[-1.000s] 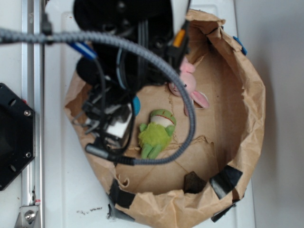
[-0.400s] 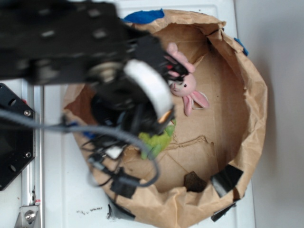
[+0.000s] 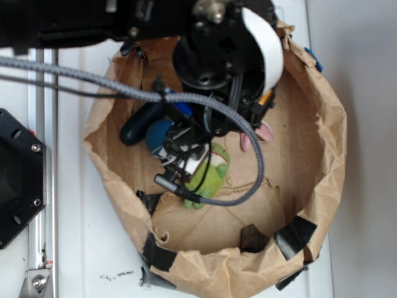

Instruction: Grab the pink bunny.

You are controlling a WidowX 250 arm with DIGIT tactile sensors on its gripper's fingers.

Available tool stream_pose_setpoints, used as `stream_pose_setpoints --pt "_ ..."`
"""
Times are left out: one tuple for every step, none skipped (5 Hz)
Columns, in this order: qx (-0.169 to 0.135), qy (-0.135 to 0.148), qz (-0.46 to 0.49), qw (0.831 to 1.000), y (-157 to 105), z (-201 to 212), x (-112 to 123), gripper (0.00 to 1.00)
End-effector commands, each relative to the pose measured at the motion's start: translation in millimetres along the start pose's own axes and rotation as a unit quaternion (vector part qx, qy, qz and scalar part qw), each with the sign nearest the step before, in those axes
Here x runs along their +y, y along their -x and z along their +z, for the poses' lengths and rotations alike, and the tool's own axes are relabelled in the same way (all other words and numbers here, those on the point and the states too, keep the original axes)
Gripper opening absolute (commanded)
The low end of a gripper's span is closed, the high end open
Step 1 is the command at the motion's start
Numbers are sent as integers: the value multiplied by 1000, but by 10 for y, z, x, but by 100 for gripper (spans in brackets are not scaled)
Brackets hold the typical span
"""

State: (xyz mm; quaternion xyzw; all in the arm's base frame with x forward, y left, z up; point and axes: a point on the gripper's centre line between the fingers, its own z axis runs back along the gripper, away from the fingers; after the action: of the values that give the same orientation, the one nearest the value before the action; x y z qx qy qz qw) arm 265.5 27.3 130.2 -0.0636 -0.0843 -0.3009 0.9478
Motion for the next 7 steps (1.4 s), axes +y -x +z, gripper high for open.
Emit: stream_pose_setpoints --pt "10 -49 -37 998 -94 -221 3 100" --pt "3 -48 -39 998 -92 -330 44 100" --pt "1 -43 -32 999 -51 -423 65 100" --pt "13 -41 -41 998 37 -574 8 100" --pt "22 -71 -60 995 109 -599 5 100" --pt "19 -91 -48 995 202 -470 93 100" --pt "19 -91 -48 995 202 -470 93 100"
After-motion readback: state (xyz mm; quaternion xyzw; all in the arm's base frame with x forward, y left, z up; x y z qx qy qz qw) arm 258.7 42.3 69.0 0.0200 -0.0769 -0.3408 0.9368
